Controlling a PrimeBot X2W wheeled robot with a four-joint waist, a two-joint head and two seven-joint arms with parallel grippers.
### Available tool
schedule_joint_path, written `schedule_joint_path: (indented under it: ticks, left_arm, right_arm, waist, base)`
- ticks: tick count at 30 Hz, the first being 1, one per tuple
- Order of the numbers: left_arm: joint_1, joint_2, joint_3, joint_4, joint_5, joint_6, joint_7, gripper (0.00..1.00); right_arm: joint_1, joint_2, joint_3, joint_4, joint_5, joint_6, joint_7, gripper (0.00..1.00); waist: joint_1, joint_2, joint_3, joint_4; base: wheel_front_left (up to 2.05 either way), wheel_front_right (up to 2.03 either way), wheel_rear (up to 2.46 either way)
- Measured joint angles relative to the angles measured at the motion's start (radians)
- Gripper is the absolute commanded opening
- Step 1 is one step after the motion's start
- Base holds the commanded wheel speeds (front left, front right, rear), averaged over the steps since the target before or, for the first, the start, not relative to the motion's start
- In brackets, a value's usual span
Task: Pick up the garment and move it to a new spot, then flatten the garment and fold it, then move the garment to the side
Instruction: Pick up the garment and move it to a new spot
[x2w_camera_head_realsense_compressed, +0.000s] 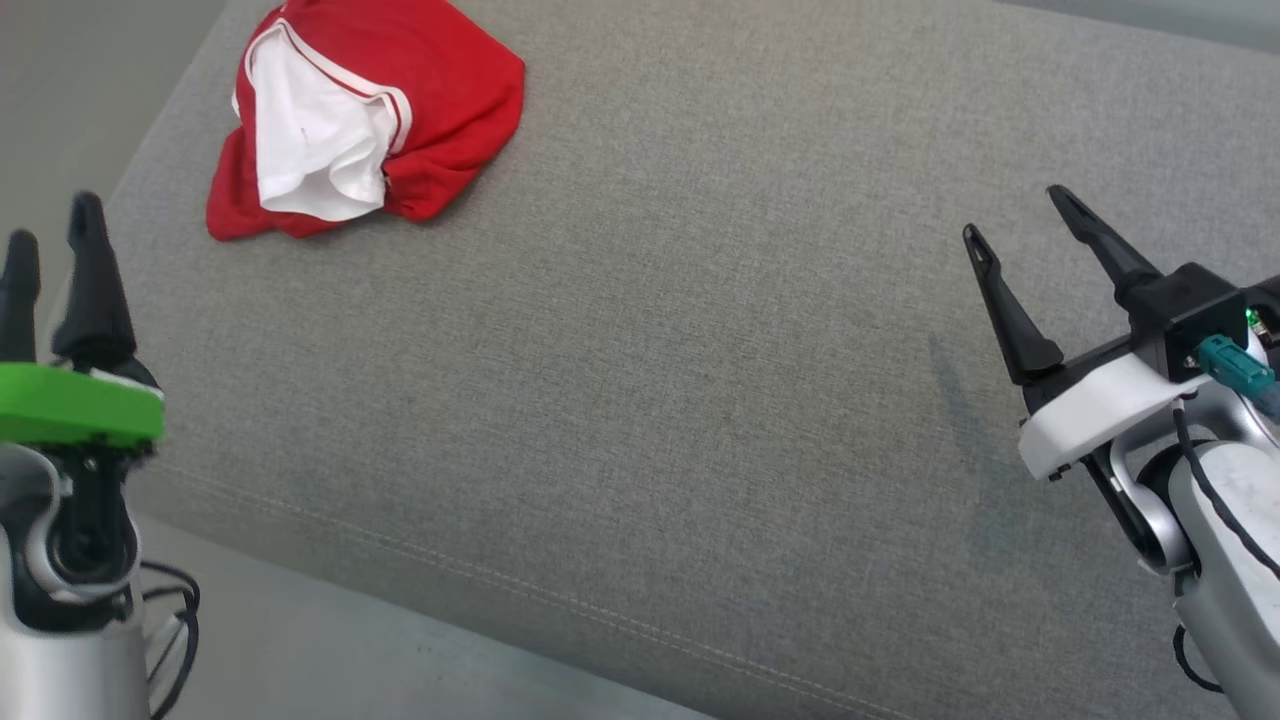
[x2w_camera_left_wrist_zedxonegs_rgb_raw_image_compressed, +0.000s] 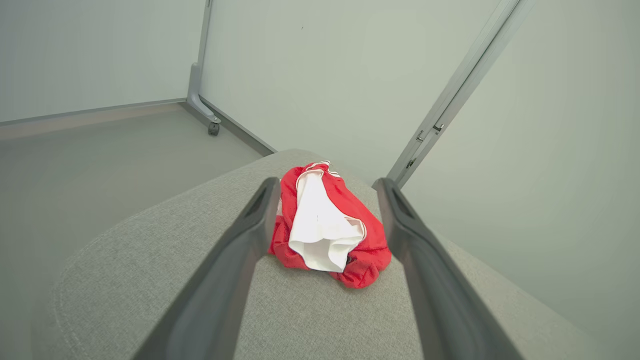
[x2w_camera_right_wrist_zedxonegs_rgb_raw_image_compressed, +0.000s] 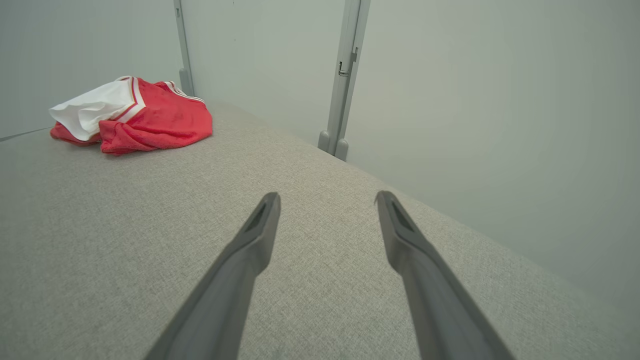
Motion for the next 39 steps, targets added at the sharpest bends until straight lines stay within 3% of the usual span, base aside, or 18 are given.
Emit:
schedule_joint_path:
  ticks: [7,17,23,31,39]
  left_arm:
    - [-0.215,-0.038,0.126,0.088,-0.238,0.02,0.118,1.0]
    - [-0.405,0.014,0.2,0.2,-0.356,0.035,0.241,1.0]
    - [-0.444,0.119,0.221,0.326,-0.284,0.044,0.263,1.0]
    - [-0.485,0.093,0.226,0.468,-0.289,0.05,0.262,1.0]
    - [-0.513,0.111,0.229,0.567,-0.258,0.051,0.242,1.0]
  right_arm:
    - [-0.047,-0.033,-0.01,-0.074,-0.007,0.009,0.043,1.0]
    - [-0.08,-0.072,-0.051,-0.161,-0.01,0.016,0.084,1.0]
    - [-0.11,-0.105,-0.09,-0.223,-0.016,0.015,0.093,1.0]
    - [-0.111,-0.128,-0.112,-0.237,-0.017,0.015,0.098,1.0]
    - [-0.111,-0.141,-0.124,-0.259,-0.017,0.014,0.11,1.0]
  waist:
    - [0.0,0.0,0.09,-0.033]
    - [0.0,0.0,0.204,-0.092]
    - [0.0001,0.0,0.296,-0.136]
    - [0.0001,0.0,0.359,-0.187]
    - [0.0,0.0,0.377,-0.203]
  base:
    - [0.0,0.0,0.0]
    - [0.0,0.0,0.0]
    - [0.0,0.0,0.0]
    - [0.0,0.0,0.0]
    - [0.0,0.0,0.0]
